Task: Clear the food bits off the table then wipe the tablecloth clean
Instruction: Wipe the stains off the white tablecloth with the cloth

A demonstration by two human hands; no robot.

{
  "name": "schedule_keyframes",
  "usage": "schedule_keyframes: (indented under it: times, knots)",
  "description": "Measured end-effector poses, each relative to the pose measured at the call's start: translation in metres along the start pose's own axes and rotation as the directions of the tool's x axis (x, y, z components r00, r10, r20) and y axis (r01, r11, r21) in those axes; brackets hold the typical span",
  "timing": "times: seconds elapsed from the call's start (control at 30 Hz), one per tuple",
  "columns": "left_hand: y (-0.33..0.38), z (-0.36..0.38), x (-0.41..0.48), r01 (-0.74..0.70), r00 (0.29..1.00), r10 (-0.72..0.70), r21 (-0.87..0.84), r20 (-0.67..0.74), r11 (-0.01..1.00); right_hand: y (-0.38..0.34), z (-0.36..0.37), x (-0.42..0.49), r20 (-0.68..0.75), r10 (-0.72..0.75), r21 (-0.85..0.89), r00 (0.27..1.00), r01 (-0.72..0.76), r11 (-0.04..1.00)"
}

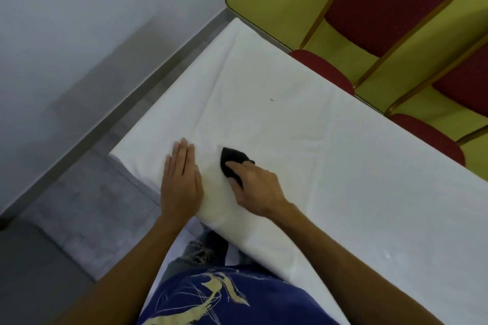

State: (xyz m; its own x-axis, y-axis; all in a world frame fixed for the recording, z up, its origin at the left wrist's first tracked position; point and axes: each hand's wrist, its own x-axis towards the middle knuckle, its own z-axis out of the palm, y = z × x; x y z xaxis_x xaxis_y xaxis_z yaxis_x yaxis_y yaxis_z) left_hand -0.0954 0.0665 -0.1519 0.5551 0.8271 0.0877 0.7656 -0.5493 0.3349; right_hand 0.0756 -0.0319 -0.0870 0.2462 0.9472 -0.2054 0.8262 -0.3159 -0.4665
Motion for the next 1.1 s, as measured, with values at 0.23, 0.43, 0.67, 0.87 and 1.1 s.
schedule_keyframes:
  times: [0.23, 0.43, 0.67, 0.87, 1.1]
  knots:
    - [-0.002, -0.002, 0.001, -0.031, 1.0, 0.031, -0.071, -0.001, 0.997, 0.099, -0.12, 0.093, -0.356, 0.364, -0.045, 0.861, -0.405, 0.913]
    - [-0.006, -0.008, 0.005, -0.036, 0.998, 0.04, -0.083, 0.046, 0.996, 0.105, -0.096, 0.133, -0.233, 0.448, -0.142, 0.863, -0.485, 0.863]
    - [-0.014, -0.014, 0.006, -0.018, 0.995, 0.034, -0.163, 0.096, 0.986, 0.016, -0.015, 0.063, -0.163, 0.159, -0.129, 0.974, -0.18, 0.975]
    - [-0.031, -0.022, 0.011, -0.027, 0.994, 0.047, -0.198, 0.101, 0.98, -0.025, -0.023, -0.019, 0.32, -0.118, -0.039, 0.94, 0.138, 0.99]
    - [-0.058, -0.026, 0.018, 0.001, 0.999, 0.004, -0.124, 0.038, 0.992, 0.033, -0.075, 0.048, -0.277, 0.221, 0.03, 0.935, -0.221, 0.975]
